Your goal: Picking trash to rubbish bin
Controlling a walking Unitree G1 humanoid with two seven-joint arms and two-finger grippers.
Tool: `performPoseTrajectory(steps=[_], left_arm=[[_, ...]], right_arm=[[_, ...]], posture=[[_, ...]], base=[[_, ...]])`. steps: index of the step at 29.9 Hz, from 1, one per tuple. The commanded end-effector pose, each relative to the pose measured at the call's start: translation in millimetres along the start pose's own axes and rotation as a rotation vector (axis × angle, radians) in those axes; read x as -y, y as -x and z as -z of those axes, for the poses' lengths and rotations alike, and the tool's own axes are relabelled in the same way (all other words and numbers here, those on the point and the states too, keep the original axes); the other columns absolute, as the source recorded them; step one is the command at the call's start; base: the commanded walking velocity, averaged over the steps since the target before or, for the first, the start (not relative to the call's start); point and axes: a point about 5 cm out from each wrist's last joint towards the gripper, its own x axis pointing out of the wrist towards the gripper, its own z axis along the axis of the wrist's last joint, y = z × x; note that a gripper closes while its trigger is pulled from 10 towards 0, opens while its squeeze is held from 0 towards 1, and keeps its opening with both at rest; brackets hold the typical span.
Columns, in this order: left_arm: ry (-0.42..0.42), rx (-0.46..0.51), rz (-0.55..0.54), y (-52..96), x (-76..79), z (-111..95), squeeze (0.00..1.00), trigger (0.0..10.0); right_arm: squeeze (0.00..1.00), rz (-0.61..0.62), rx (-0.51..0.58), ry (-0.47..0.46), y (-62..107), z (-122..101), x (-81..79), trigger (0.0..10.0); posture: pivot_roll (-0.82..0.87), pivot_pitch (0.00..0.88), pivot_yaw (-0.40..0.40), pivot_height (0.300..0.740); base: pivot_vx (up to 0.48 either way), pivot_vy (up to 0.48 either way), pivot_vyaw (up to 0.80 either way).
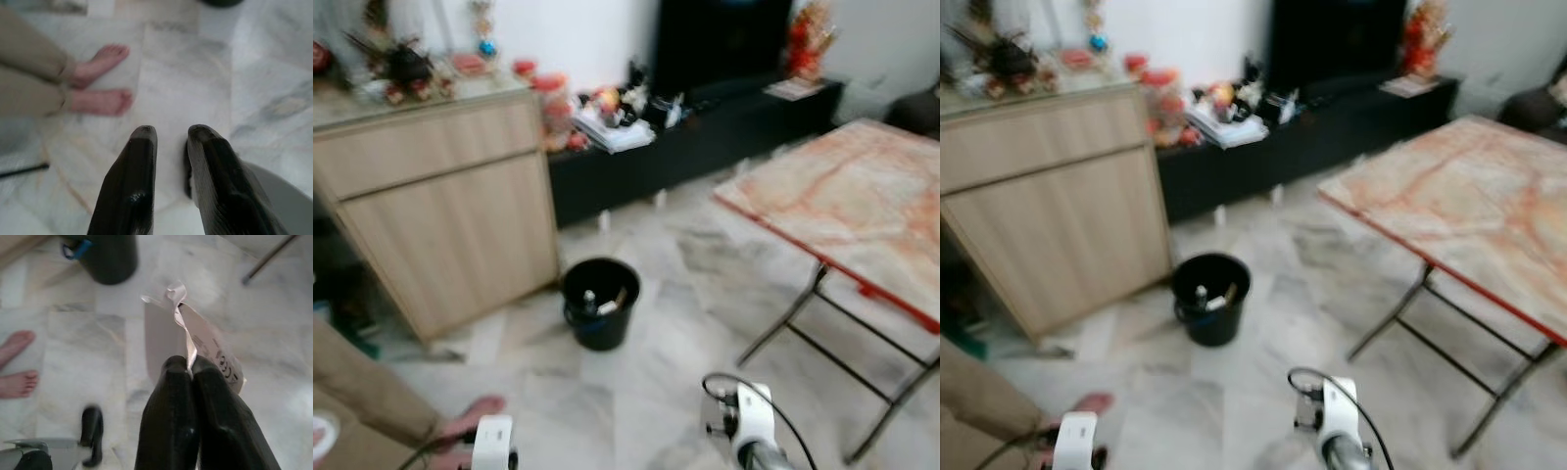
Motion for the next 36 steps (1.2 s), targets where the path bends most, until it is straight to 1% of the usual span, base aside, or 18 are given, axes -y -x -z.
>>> performPoseTrajectory(steps=[1, 15, 21, 24, 25, 28, 34, 36], left_arm=[[-0.039, 0.014, -0.009, -2.4, -0.4, -7, 0.0, 10.0], [-0.055, -0.024, -0.024, 0.7, -0.5, 4, 0.0, 10.0], [-0.063, -0.04, -0.019, 1.8, -0.2, 8, 0.0, 10.0], [-0.056, -0.046, -0.025, 2.4, -1.3, 10, 0.0, 10.0], [-0.052, -0.048, -0.028, 2.5, -1.5, 10, 0.0, 10.0], [-0.053, -0.05, -0.027, 2.8, -1.3, 11, 0.0, 10.0], [-0.049, -0.056, -0.026, 3.4, 0.2, 13, 0.0, 10.0], [-0.046, -0.057, -0.027, 3.3, 0.4, 13, 0.0, 10.0]], right_arm=[[0.0, -0.002, 0.008, -0.012, -0.2, -2, 1.2, 10.0], [0.0, -0.027, 0.008, 0.002, -0.9, -3, -4.2, 10.0], [0.0, -0.03, -0.004, 0.035, -0.8, -2, -3.8, 10.0], [0.0, -0.027, 0.014, 0.046, -0.9, -5, -1.2, 10.0], [0.0, -0.025, 0.024, 0.036, -1.0, -7, -0.3, 10.0], [0.0, -0.024, 0.02, 0.036, -1.1, -7, 0.0, 10.0], [0.0, -0.025, 0.02, 0.043, -1.3, -8, 0.5, 10.0], [0.0, -0.03, 0.023, 0.05, -1.4, -9, 0.1, 10.0]], posture=[[0.01, 0.0, -0.058, 0.74], [0.02, 0.0, -0.061, 0.74], [0.02, 0.0, -0.062, 0.74], [0.02, 0.0, -0.069, 0.74], [0.02, 0.0, -0.07, 0.74], [0.02, 0.0, -0.07, 0.74], [0.02, 0.0, -0.072, 0.74], [0.02, 0.0, -0.074, 0.74]], base=[[0.349, 0.0, 0.0], [0.464, 0.0, 0.0], [0.472, 0.0, 0.0], [0.472, 0.0, 0.79], [0.472, 0.0, 0.79], [0.472, 0.0, 0.8], [0.472, 0.0, 0.0], [0.472, 0.0, 0.45]])
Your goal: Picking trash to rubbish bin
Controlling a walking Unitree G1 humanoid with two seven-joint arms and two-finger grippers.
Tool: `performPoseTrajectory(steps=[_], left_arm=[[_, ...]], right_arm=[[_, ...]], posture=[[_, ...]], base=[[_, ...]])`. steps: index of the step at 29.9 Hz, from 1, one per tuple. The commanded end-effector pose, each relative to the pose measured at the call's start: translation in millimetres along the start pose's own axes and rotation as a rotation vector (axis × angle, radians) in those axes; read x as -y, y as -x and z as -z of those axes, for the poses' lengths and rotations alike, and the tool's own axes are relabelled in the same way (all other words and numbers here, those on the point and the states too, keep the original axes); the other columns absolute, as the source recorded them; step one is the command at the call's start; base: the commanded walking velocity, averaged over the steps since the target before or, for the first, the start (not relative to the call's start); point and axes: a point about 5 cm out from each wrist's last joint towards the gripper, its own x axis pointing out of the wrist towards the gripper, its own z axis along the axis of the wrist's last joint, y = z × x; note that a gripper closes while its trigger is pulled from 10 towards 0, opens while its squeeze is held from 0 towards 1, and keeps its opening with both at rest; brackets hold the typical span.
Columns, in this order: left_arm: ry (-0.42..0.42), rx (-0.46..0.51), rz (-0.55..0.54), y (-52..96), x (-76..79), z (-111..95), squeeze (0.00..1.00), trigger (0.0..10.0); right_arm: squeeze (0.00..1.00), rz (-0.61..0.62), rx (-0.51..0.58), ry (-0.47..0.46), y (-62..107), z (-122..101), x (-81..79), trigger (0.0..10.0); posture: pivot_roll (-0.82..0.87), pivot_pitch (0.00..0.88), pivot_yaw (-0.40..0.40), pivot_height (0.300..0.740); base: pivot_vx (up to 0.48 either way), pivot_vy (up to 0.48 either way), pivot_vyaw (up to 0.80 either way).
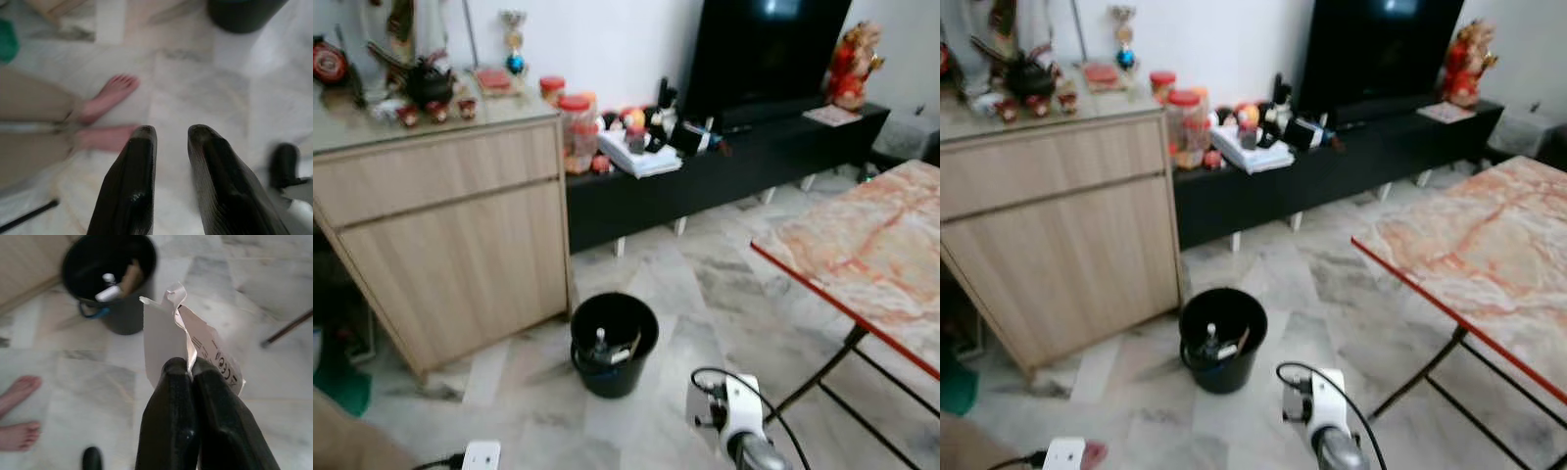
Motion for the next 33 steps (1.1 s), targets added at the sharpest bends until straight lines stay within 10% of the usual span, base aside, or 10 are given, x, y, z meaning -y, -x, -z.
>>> performPoseTrajectory(steps=[1, 33], left_arm=[[-0.002, -0.016, 0.015, 1.3, 6.4, 4.5, 0.0, 10.0], [0.002, -0.008, 0.008, 0.3, 4.4, 1.3, 0.0, 10.0]], right_arm=[[0.0, 0.004, 0.02, 0.015, -1.6, -9.0, 2.3, 10.0], [0.0, -0.006, 0.01, 0.004, -1.6, -6.6, -1.1, 10.0]], posture=[[0.02, 0.0, -0.074, 0.74], [0.03, 0.0, -0.076, 0.74]], base=[[0.472, 0.0, 0.58], [0.472, 0.0, 0.08]])
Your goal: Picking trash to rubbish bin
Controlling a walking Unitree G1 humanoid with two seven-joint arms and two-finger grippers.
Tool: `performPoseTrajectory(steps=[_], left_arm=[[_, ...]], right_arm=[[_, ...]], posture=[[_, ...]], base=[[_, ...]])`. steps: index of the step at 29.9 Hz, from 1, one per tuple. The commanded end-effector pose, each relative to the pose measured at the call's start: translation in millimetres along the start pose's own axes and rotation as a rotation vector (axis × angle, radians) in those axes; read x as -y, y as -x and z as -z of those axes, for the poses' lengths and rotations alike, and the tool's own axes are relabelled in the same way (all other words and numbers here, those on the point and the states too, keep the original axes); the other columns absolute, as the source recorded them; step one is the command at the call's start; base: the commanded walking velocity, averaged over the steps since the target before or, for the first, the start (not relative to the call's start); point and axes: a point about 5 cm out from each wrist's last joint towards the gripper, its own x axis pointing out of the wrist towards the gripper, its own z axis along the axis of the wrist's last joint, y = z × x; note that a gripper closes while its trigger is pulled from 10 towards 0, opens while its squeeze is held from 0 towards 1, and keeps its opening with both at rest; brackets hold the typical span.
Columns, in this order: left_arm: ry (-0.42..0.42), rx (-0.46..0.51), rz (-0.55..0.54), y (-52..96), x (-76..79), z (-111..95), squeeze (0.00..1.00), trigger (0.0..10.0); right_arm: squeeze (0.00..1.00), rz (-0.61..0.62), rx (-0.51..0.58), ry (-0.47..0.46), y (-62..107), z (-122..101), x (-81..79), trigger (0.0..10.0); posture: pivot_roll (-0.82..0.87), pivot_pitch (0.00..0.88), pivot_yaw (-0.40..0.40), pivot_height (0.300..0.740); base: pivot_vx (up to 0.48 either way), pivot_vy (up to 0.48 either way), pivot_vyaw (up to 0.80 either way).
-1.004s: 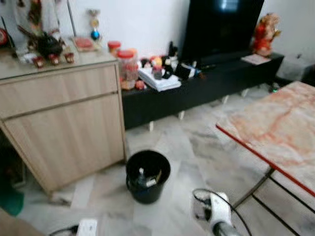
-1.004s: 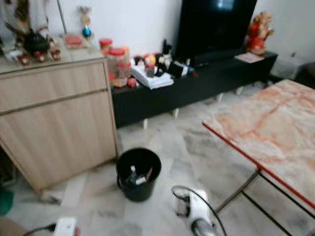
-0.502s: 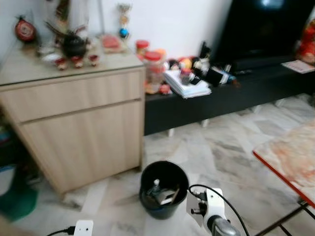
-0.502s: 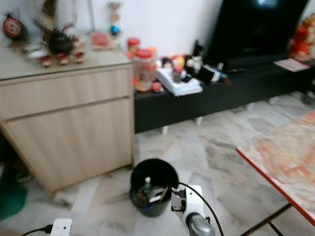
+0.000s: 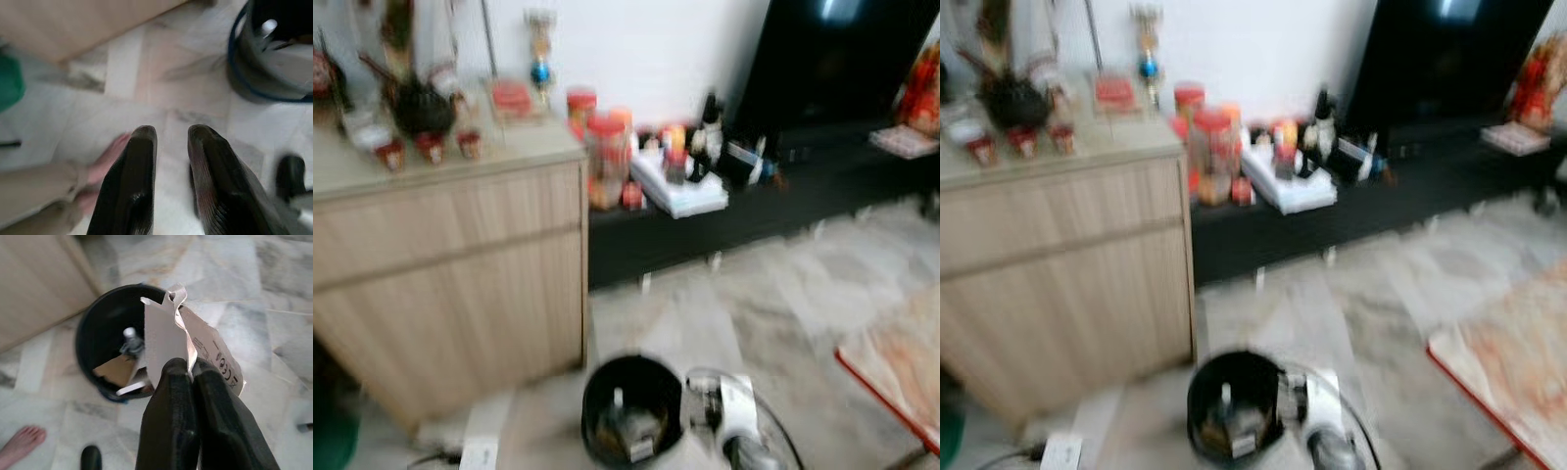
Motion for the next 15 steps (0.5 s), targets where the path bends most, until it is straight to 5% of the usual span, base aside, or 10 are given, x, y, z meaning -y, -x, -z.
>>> performPoseTrajectory(steps=[1, 9, 15], left_arm=[[0.001, 0.001, 0.022, -0.7, 9.1, -2, 0.0, 10.0], [0.009, 0.07, 0.026, -5.5, 8.9, -23, 0.0, 10.0], [0.05, 0.189, 0.087, -8.9, 14.7, -51, 0.0, 10.0]], right_arm=[[0.0, 0.032, 0.003, 0.001, 1.3, -1, 12.0, 10.0], [0.0, -0.01, 0.026, 0.07, -1.7, -12, 3.4, 10.0], [0.0, -0.057, 0.065, 0.12, -4.2, -25, -5.5, 10.0]], posture=[[0.03, 0.0, -0.076, 0.74], [0.03, 0.0, -0.079, 0.74], [0.03, 0.0, -0.078, 0.74]], base=[[0.472, 0.0, 0.0], [0.472, 0.0, 0.0], [0.0, 0.0, 0.0]])
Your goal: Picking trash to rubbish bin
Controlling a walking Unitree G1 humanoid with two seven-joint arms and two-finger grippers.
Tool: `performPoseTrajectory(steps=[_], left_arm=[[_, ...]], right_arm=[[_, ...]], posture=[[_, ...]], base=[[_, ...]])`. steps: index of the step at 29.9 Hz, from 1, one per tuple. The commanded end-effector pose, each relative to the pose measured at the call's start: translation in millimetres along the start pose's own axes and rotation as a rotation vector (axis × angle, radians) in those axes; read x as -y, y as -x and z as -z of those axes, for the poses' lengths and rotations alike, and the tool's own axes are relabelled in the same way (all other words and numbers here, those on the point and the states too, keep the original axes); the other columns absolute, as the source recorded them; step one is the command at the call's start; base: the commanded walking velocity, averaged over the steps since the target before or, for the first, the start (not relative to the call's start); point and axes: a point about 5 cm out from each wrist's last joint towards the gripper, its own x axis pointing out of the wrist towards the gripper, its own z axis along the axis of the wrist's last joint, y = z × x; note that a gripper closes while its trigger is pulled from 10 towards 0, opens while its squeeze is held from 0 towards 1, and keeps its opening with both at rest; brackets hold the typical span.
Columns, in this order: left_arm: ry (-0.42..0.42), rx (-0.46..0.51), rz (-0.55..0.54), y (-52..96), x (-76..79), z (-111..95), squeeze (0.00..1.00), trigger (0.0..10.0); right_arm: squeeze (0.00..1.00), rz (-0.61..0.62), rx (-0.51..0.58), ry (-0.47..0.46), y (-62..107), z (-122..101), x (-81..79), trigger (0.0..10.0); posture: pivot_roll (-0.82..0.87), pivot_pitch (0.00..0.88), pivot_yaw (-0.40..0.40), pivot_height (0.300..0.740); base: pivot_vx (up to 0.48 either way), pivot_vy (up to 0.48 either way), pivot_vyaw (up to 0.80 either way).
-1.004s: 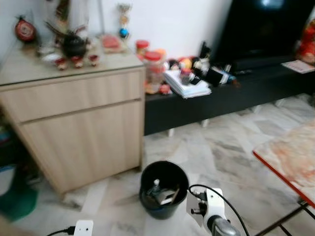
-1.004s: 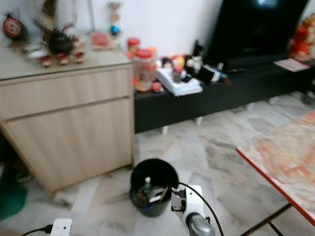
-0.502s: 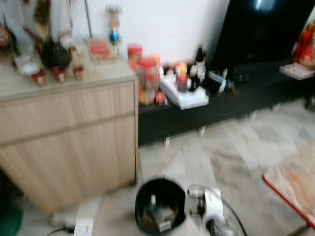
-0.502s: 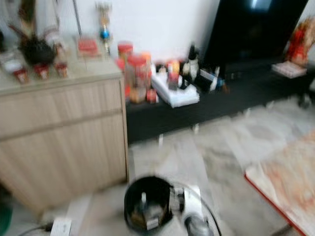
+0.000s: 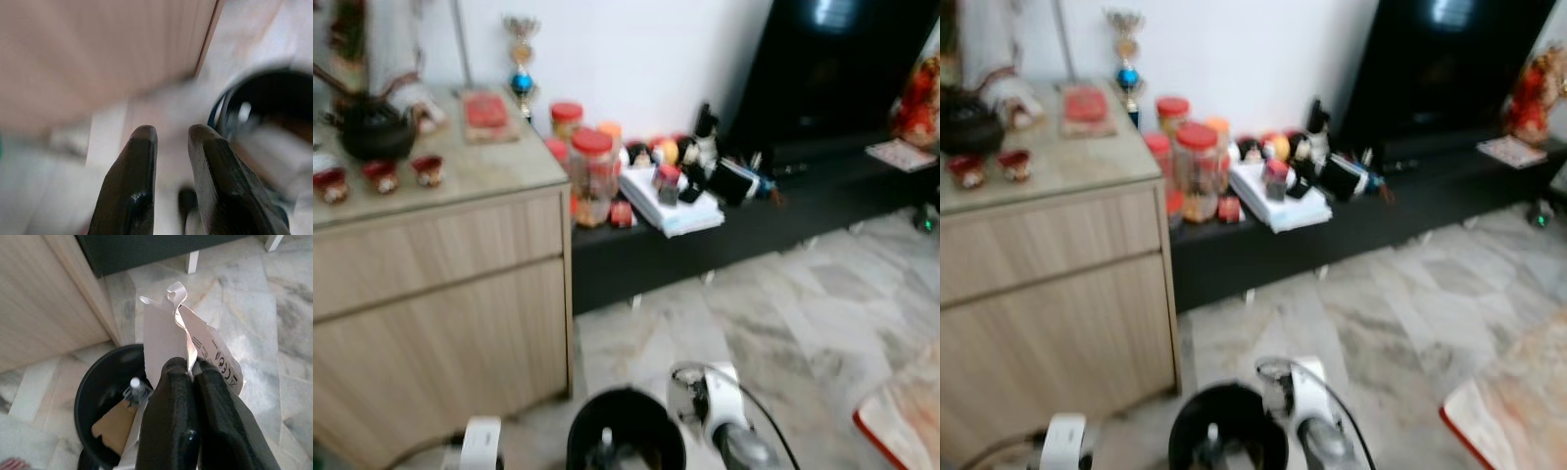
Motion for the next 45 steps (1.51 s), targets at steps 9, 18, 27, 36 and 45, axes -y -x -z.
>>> performPoseTrajectory(steps=[9, 18, 27, 36, 45], left_arm=[[-0.011, 0.148, 0.404, -13.0, 61.4, -60, 0.0, 10.0], [-0.025, 0.181, 0.577, -11.7, 85.7, -78, 0.0, 10.0], [-0.032, 0.157, 0.577, -10.3, 77.7, -68, 0.0, 10.0], [-0.036, 0.154, 0.583, -10.9, 74.2, -69, 0.0, 10.0], [-0.032, 0.157, 0.595, -10.6, 77.9, -70, 0.0, 10.0]], right_arm=[[0.0, -0.12, 0.025, 0.195, -6.9, -26, -15.2, 10.0], [0.0, -0.162, 0.078, 0.241, -10.6, -46, -28.5, 10.0], [0.0, -0.158, 0.107, 0.278, -12.9, -59, -37.8, 10.0], [1.0, -0.155, 0.134, 0.272, -14.3, -72, -44.0, 10.0], [1.0, -0.162, 0.144, 0.253, -14.3, -73, -44.9, 10.0]], posture=[[0.02, 0.0, -0.083, 0.74], [0.02, 0.0, -0.085, 0.74], [0.04, 0.0, -0.089, 0.74], [0.05, 0.0, -0.093, 0.74], [0.04, 0.0, -0.093, 0.74]], base=[[0.0, 0.0, 0.0], [0.0, 0.0, 0.0], [0.0, 0.0, 0.0], [0.0, 0.0, 0.0], [0.0, 0.0, 0.0]])
